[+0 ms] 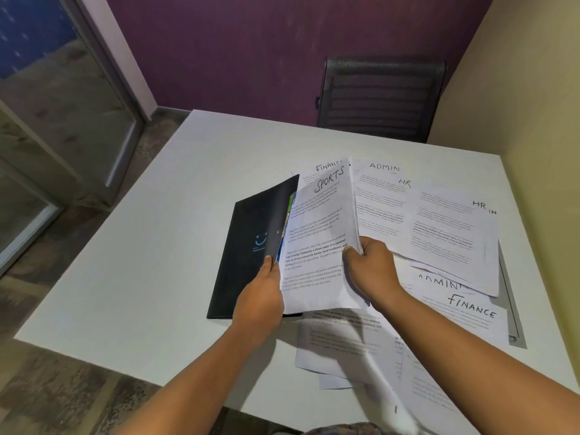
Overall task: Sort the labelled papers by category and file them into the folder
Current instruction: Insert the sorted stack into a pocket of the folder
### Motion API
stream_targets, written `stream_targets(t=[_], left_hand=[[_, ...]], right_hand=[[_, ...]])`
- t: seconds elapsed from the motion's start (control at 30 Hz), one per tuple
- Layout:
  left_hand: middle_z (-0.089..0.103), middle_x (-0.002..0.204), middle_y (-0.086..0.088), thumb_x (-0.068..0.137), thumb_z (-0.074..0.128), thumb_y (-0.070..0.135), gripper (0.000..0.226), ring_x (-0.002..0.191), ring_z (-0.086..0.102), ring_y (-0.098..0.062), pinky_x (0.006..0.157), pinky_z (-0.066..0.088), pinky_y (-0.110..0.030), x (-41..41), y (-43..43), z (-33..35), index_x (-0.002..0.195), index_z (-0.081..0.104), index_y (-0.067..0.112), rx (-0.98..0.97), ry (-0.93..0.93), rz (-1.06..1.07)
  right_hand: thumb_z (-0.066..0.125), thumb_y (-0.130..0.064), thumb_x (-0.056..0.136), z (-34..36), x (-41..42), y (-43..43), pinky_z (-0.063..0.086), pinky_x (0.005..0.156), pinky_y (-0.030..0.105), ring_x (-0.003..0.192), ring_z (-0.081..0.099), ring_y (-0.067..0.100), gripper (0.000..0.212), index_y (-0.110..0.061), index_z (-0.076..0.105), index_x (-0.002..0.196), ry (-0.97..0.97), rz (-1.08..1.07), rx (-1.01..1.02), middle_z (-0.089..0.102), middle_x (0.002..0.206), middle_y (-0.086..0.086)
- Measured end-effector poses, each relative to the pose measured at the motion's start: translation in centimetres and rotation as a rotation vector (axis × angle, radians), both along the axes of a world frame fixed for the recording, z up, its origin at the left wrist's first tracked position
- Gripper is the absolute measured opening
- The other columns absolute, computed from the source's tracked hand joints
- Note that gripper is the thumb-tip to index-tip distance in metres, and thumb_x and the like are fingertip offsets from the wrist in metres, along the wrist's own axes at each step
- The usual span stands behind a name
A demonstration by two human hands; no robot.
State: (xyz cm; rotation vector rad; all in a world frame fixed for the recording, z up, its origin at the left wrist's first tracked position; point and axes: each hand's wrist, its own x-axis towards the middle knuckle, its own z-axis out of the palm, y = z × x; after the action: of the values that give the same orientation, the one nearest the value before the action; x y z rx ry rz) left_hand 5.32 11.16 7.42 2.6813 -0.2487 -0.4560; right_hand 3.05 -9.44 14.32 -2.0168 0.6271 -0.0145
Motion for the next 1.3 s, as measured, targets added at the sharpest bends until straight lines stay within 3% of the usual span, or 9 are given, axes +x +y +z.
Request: stream_targets(t=[0.13,0.3,0.47,0.57,0.7,0.83,1.07,1.2,1.3], left_hand=[[0.012,0.167,0.003,0.103,0.040,0.020,0.061,0.117,0.058,-0.023,0.094,0.055,-0.036,-0.2,-0.2,0.4,0.157,0.014,0.021,-0.016,-0.021,-0.006],[0.013,0.167,-0.001,0.101,0.046,0.019,0.063,0.117,0.058,-0.025,0.093,0.055,-0.035,-0.4,-0.6,0.6,0.157,0.017,0.016,-0.010,-0.054,-0.014],[0.018,0.166,-0.001,0.097,0.055,0.018,0.069,0.119,0.058,-0.023,0.089,0.053,-0.031,-0.6,-0.8,0.4,0.157,0.020,0.013,-0.033,-0.103,0.009],[0.019,0.166,-0.002,0.096,0.056,0.012,0.069,0.119,0.058,-0.023,0.086,0.053,-0.030,-0.6,-1.0,0.6,0.156,0.022,0.013,-0.063,-0.128,0.038],[0.019,0.165,-0.004,0.096,0.055,0.010,0.069,0.123,0.057,-0.025,0.092,0.053,-0.032,-0.6,-1.5,1.1,0.156,0.021,0.013,-0.099,-0.149,0.058],[0.018,0.166,-0.002,0.099,0.052,0.016,0.066,0.130,0.053,-0.023,0.102,0.048,-0.033,-0.8,-1.9,1.8,0.157,0.021,0.017,-0.137,-0.144,0.074],[0.019,0.165,-0.001,0.099,0.055,0.013,0.069,0.133,0.051,-0.022,0.104,0.046,-0.032,-0.6,-2.0,1.7,0.157,0.019,0.014,-0.154,-0.129,0.081],[0.018,0.166,-0.001,0.101,0.052,0.013,0.064,0.136,0.048,-0.021,0.108,0.042,-0.031,-0.5,-2.2,2.0,0.157,0.021,0.013,-0.155,-0.139,0.077],[0.018,0.166,0.000,0.101,0.051,0.013,0.064,0.133,0.051,-0.021,0.106,0.044,-0.030,-0.6,-2.1,2.0,0.157,0.021,0.015,-0.147,-0.126,0.069]], right_hand=[[0.050,-0.018,0.097,-0.4,1.3,1.1,0.049,0.069,0.026,0.085,0.068,0.024,0.026,-0.010,0.072,0.109,0.026,-0.012,-0.012,0.075,0.100,0.007],[0.056,-0.022,0.096,-0.8,2.9,2.7,0.048,0.065,0.025,0.089,0.064,0.024,0.028,-0.011,0.065,0.120,0.109,0.116,-0.015,0.071,0.110,0.007],[0.051,-0.008,0.088,-1.3,3.4,3.7,0.061,0.077,0.049,0.086,0.069,0.034,0.021,-0.005,0.066,0.103,0.188,0.128,-0.039,0.071,0.101,0.014],[0.049,-0.006,0.089,-1.8,3.1,4.4,0.061,0.075,0.046,0.084,0.068,0.031,0.016,-0.006,0.065,0.093,0.147,0.025,-0.071,0.070,0.094,0.011],[0.053,-0.010,0.090,-2.1,2.8,6.3,0.057,0.075,0.035,0.090,0.065,0.028,0.024,-0.007,0.065,0.111,0.204,0.058,-0.025,0.070,0.110,0.014],[0.064,-0.019,0.084,-2.0,3.0,7.3,0.061,0.084,0.047,0.100,0.069,0.035,0.038,-0.004,0.064,0.118,0.381,0.207,0.070,0.069,0.114,0.018],[0.062,-0.017,0.091,-2.7,3.4,7.9,0.057,0.075,0.035,0.090,0.068,0.030,0.019,-0.005,0.068,0.104,0.299,0.325,-0.229,0.072,0.105,0.015],[0.063,-0.024,0.094,-2.4,4.4,8.3,0.051,0.072,0.032,0.087,0.064,0.027,0.025,-0.003,0.064,0.108,0.364,0.393,-0.200,0.070,0.107,0.016],[0.068,-0.027,0.088,-1.7,4.7,7.8,0.052,0.068,0.033,0.088,0.066,0.029,0.021,-0.009,0.060,0.092,0.381,0.397,-0.166,0.065,0.088,0.011]])
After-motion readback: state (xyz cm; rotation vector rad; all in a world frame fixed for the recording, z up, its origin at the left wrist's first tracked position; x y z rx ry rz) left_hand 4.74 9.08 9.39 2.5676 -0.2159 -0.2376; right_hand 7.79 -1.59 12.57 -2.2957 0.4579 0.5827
